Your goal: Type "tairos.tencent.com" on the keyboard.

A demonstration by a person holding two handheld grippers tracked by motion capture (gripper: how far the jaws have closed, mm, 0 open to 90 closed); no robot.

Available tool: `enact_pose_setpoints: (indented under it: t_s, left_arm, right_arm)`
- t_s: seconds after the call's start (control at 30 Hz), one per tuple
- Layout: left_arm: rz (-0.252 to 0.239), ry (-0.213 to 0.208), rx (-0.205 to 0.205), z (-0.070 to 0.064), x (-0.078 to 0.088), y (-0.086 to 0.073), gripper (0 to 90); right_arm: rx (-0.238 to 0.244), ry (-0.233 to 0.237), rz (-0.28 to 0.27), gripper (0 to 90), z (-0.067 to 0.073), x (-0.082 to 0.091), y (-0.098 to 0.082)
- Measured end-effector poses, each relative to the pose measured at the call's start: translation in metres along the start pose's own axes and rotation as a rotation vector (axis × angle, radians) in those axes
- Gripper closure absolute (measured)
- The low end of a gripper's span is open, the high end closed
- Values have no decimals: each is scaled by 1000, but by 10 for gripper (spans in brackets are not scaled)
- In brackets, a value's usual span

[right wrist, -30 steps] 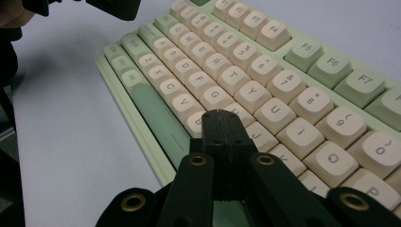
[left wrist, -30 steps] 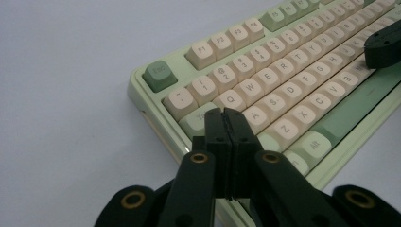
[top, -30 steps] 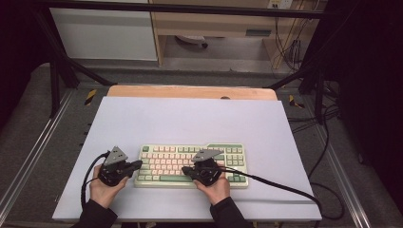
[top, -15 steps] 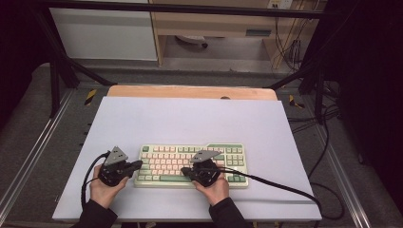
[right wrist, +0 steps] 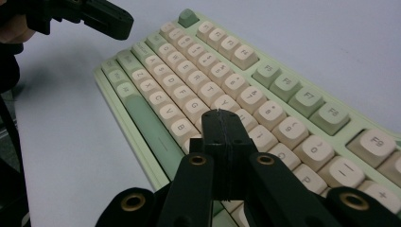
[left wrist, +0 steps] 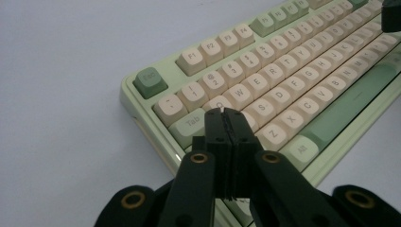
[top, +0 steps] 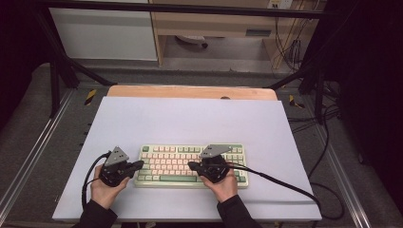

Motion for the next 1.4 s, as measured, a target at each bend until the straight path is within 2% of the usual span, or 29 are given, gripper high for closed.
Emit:
enact_pose_setpoints:
  t_s: [0.47, 0.8, 1.03, 1.4]
  left_arm:
    - [2, -8, -14, -11, -4, 6, 888]
    - [9, -26, -38, -26, -13, 14, 886]
    - [13, -41, -61, -40, -24, 24, 890]
    - [34, -46, -83, -55, -44, 33, 898]
  right_arm:
    - [-22, -24, 15, 900, -14, 24, -20]
    - [-27, -46, 23, 900, -20, 41, -34]
    - [-40, -61, 27, 900, -24, 53, -45]
    - [-44, -68, 28, 900, -25, 59, -54]
Point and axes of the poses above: each handheld gripper's, and its own axes: x roughly backward along the jaws, y roughly out of its top, z roughly to its left, the point moved 4 cm from there along -x, roughly forward along the jaws, and after that the axes turned 13 degrees about x, right-handed, at the moved point
